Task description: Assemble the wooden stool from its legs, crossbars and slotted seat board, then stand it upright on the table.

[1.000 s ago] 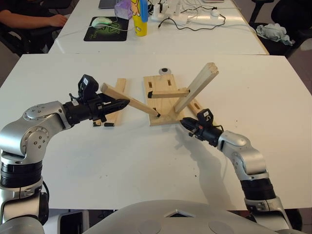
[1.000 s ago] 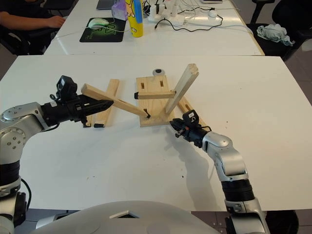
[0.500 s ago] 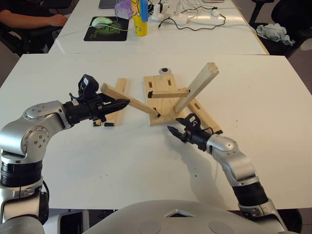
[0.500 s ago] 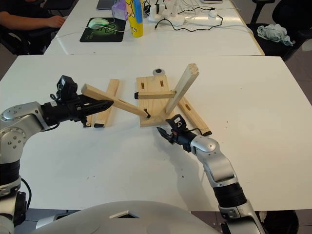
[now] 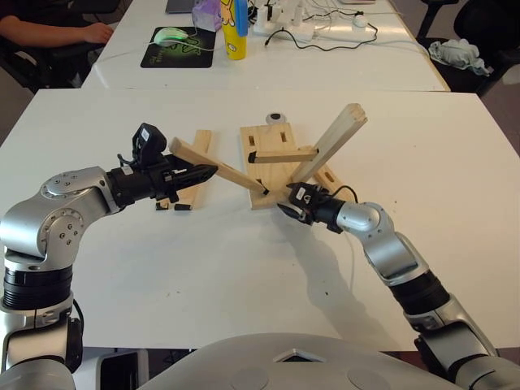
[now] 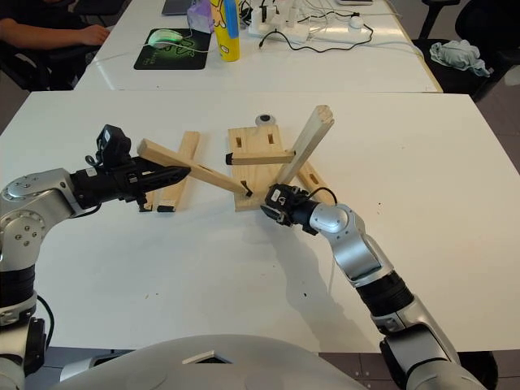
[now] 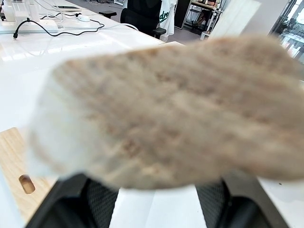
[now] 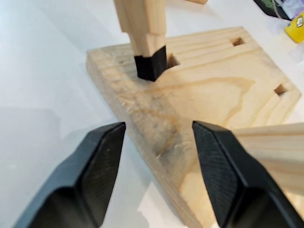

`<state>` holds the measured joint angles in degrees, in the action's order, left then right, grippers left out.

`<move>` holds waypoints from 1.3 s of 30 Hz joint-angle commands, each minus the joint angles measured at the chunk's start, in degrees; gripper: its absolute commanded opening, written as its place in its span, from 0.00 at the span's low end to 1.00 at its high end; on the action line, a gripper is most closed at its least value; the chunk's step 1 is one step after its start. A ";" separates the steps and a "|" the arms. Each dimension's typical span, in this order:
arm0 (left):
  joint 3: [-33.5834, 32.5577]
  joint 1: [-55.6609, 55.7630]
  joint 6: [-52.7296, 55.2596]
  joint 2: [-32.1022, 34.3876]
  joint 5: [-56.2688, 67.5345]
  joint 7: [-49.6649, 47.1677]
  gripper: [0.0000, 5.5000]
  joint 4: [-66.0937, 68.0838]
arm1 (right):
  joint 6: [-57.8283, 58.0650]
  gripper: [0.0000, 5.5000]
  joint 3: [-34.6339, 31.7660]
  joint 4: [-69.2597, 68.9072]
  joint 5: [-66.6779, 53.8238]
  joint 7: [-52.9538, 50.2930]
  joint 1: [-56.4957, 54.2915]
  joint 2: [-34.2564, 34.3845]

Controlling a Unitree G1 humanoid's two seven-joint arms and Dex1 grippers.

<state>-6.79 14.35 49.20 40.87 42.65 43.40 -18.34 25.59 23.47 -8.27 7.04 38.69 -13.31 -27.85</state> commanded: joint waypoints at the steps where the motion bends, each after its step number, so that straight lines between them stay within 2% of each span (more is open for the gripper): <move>1: 0.81 0.20 0.55 0.06 -0.97 -0.40 0.38 0.36 | 7.29 0.48 2.45 0.46 -1.87 6.08 0.12 -1.62; 10: 0.48 1.01 1.38 1.12 -0.37 0.54 0.38 -0.03 | 24.14 0.48 7.26 -4.89 -6.02 12.59 3.80 -6.61; 15: 0.53 1.43 3.25 2.05 0.93 1.39 0.38 -1.92 | 28.44 0.48 9.15 -6.95 -8.26 13.46 6.13 -9.59; 24: -0.99 4.66 5.11 4.26 2.36 2.77 0.38 -3.16 | 20.91 0.48 7.93 -4.36 -6.24 9.77 6.30 -11.48; 29: -1.21 6.53 4.71 5.92 2.01 4.16 0.38 -2.21 | 12.93 0.48 4.37 -0.52 -5.98 8.04 4.57 -10.70; 34: -1.47 8.40 3.14 7.83 0.70 6.52 0.38 0.95 | 5.46 0.48 -1.89 -2.83 -13.10 10.02 5.56 -7.87; 39: 0.06 9.40 1.41 9.83 -1.26 10.11 0.38 3.16 | 1.85 0.48 -1.55 -1.04 -10.51 8.00 5.84 -8.16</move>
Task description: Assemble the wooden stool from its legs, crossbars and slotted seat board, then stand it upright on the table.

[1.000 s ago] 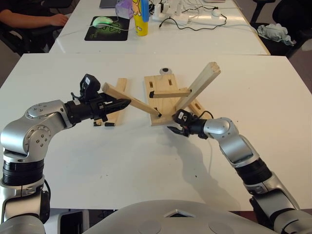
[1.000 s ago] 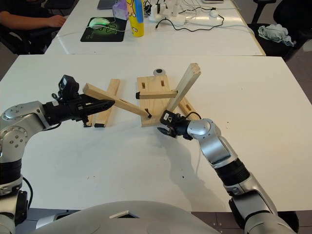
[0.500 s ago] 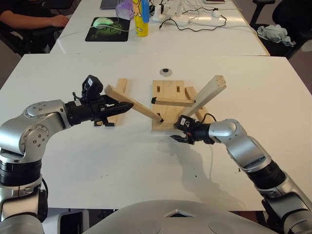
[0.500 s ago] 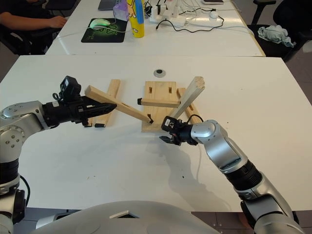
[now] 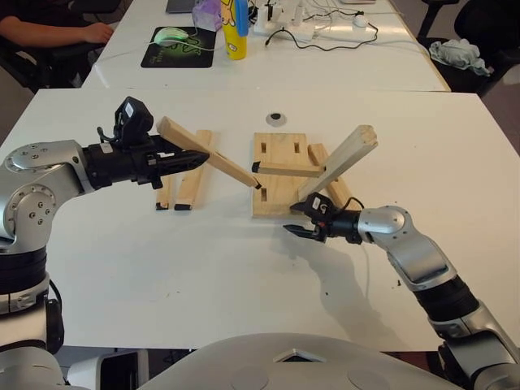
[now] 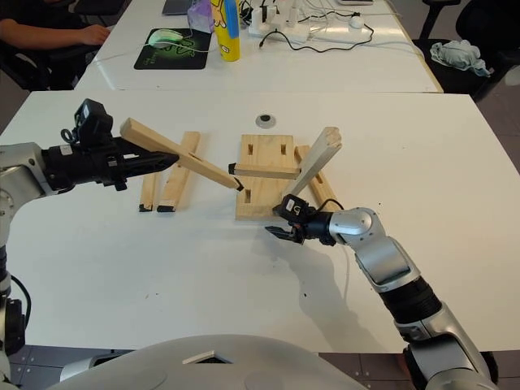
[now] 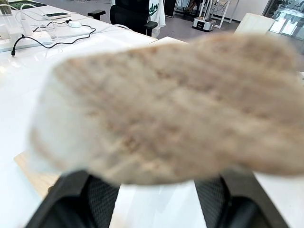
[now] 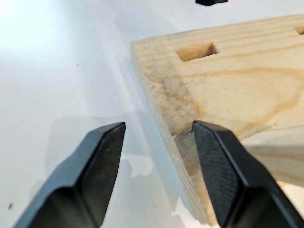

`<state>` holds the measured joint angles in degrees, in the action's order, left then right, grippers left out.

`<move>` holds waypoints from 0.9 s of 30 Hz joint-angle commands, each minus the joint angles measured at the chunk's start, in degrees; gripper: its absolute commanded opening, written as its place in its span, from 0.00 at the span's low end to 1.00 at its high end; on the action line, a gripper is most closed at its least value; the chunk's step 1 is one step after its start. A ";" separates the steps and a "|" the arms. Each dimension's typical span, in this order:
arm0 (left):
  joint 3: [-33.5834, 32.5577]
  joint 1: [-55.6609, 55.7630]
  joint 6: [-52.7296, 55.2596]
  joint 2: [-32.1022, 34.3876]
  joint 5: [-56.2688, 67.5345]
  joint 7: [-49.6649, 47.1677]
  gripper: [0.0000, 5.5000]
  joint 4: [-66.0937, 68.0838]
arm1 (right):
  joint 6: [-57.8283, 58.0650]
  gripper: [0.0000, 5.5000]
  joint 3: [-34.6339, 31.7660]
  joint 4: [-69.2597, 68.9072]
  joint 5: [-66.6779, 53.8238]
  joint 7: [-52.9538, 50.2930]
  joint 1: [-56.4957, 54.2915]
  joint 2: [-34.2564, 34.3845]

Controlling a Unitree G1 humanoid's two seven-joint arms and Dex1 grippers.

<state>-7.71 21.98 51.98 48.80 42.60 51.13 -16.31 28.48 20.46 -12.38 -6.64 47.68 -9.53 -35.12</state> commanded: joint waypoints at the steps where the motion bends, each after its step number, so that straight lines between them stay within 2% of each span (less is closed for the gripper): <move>1: 1.18 2.04 -1.48 1.90 -1.41 2.81 0.38 1.46 | -1.92 0.48 1.35 3.75 3.87 -1.41 1.62 -1.12; 6: 1.80 2.25 -1.94 1.67 -2.01 3.72 0.38 1.99 | -6.85 0.48 -0.01 5.42 6.07 -0.30 -1.78 -2.42; 9: 1.96 2.31 -2.14 1.31 -2.23 3.64 0.38 2.12 | -6.86 0.48 -2.51 4.57 2.39 0.85 -3.01 -0.61; 13: 2.31 2.26 -2.51 1.03 -2.44 3.80 0.38 2.30 | -5.19 0.38 -5.01 0.78 -3.74 1.83 -1.12 2.22; 19: 2.33 2.07 -2.54 0.94 -2.50 3.92 0.38 2.14 | -6.66 0.21 -6.18 -1.76 -4.59 0.28 1.73 3.31; 23: 3.11 2.96 -4.79 0.52 -3.80 4.44 0.38 2.77 | 0.43 0.10 -15.26 -5.03 -15.06 -9.29 8.75 13.11; 27: 4.16 4.43 -6.78 0.03 -4.82 5.20 0.38 3.15 | 1.95 0.00 -16.78 -7.84 -18.41 -16.31 13.94 19.72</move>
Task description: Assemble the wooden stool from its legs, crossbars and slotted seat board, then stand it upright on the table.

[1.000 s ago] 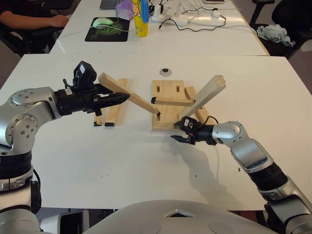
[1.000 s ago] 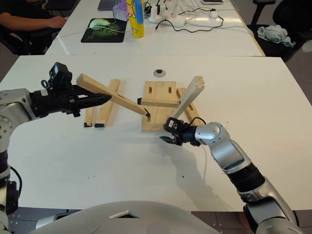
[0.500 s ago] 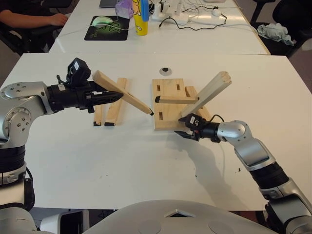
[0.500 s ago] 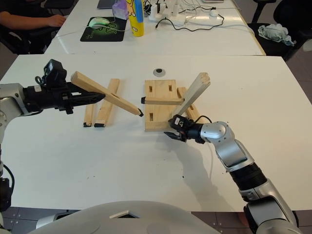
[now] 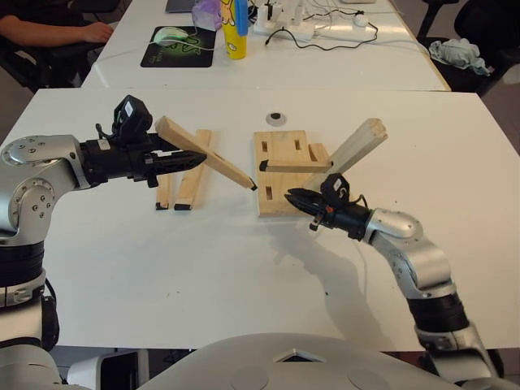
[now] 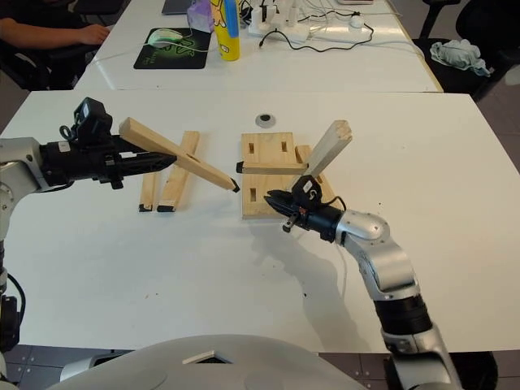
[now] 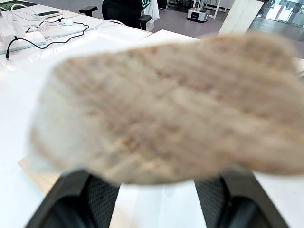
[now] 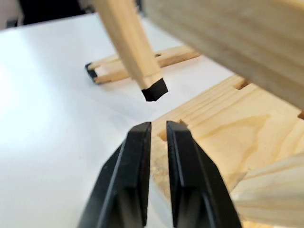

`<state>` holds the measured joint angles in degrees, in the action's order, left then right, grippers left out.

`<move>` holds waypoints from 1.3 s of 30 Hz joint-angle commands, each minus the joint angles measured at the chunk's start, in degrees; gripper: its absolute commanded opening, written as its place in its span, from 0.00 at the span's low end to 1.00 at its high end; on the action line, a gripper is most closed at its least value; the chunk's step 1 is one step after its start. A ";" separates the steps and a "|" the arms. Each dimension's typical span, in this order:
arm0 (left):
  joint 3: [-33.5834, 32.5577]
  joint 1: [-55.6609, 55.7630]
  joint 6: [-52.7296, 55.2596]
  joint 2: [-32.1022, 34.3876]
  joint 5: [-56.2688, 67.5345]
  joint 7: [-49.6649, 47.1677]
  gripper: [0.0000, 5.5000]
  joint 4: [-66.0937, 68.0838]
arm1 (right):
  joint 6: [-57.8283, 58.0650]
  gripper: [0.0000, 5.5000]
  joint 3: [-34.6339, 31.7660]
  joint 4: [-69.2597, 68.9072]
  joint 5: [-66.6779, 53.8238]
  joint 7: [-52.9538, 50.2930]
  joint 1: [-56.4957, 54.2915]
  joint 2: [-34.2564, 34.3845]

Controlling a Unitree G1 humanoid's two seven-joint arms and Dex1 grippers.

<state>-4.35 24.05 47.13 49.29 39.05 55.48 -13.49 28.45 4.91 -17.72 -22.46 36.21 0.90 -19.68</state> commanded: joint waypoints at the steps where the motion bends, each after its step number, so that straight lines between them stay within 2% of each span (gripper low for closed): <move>1: 0.88 2.43 -2.13 -0.46 -1.37 0.94 0.38 0.42 | 2.31 0.00 -1.27 -2.83 -2.82 -5.36 3.74 4.54; 6: 9.73 7.83 -9.28 -0.13 -8.54 8.01 0.38 3.23 | 1.55 0.00 -0.19 1.37 1.90 -17.02 7.51 11.67; 13: 14.30 11.13 -14.02 -1.47 -13.54 13.41 0.38 8.87 | 0.08 0.00 2.54 3.92 6.85 -22.97 8.53 14.95; 25: 13.04 17.03 -13.29 -4.59 -13.17 15.25 0.38 11.06 | 4.84 0.00 4.90 8.24 11.69 -26.54 7.08 14.13; 39: 15.57 13.34 -14.91 -4.07 -17.24 17.14 0.38 13.24 | 6.47 0.00 6.36 8.52 12.51 -25.30 5.76 13.19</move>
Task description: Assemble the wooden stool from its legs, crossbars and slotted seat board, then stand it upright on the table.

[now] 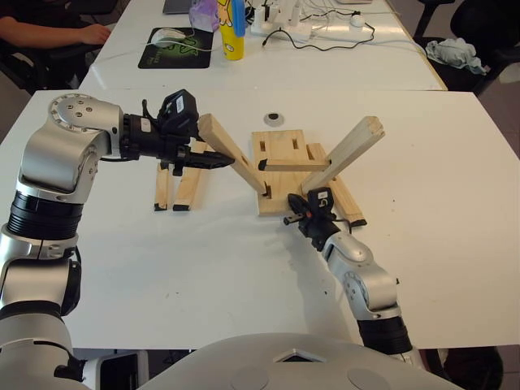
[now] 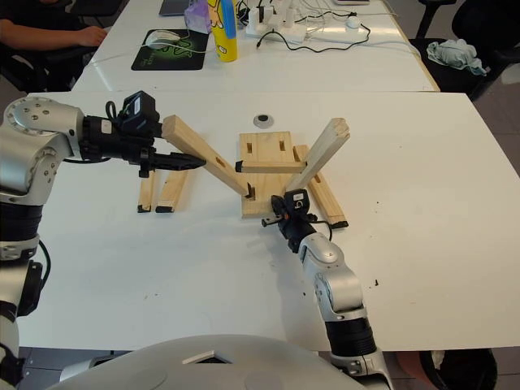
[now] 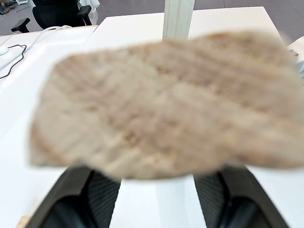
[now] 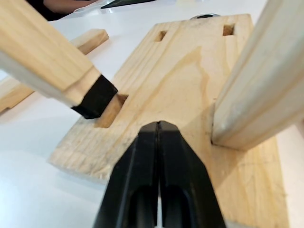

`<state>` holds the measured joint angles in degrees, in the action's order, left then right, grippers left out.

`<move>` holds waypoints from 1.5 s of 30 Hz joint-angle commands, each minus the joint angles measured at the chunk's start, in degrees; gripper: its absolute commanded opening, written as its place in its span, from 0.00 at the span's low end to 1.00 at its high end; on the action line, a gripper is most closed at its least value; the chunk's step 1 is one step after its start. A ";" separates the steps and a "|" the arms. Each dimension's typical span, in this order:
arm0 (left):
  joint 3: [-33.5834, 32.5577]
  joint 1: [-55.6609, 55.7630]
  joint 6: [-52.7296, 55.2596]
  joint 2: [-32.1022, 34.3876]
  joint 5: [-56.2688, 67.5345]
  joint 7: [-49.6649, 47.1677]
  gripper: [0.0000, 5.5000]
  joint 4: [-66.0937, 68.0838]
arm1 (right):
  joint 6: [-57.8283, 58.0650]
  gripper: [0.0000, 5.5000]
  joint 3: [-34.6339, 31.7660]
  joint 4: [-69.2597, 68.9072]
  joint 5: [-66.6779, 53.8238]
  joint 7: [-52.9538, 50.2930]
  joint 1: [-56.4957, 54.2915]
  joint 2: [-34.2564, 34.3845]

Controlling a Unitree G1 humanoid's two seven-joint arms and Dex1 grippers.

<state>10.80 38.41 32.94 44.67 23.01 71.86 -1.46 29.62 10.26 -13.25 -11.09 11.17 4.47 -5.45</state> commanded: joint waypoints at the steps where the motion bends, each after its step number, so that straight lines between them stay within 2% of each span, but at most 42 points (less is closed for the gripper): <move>1: 0.58 -1.20 -0.94 0.40 -1.42 0.90 0.38 1.66 | 5.42 0.00 1.11 4.09 1.20 -0.16 2.12 -1.16; 13: 2.05 0.06 -1.16 -1.04 -1.05 3.53 0.38 3.76 | 6.06 0.00 0.90 4.85 1.45 0.30 1.65 -1.43; 24: 5.53 4.72 -6.98 -0.42 -8.26 5.77 0.38 9.71 | 6.53 0.00 1.31 5.08 1.81 0.57 1.54 -1.34; 32: 9.16 10.05 -7.49 -3.92 -10.56 8.60 0.38 12.65 | 8.10 0.00 2.36 5.08 2.39 1.61 1.58 -2.32; 45: 8.73 11.40 -4.81 -10.16 -10.18 6.36 0.38 11.85 | 9.77 0.00 4.56 5.55 2.11 2.55 0.71 -3.51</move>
<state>19.12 50.82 27.35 35.95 12.92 78.96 10.84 32.46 12.19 -12.87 -9.39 12.48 1.66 -8.27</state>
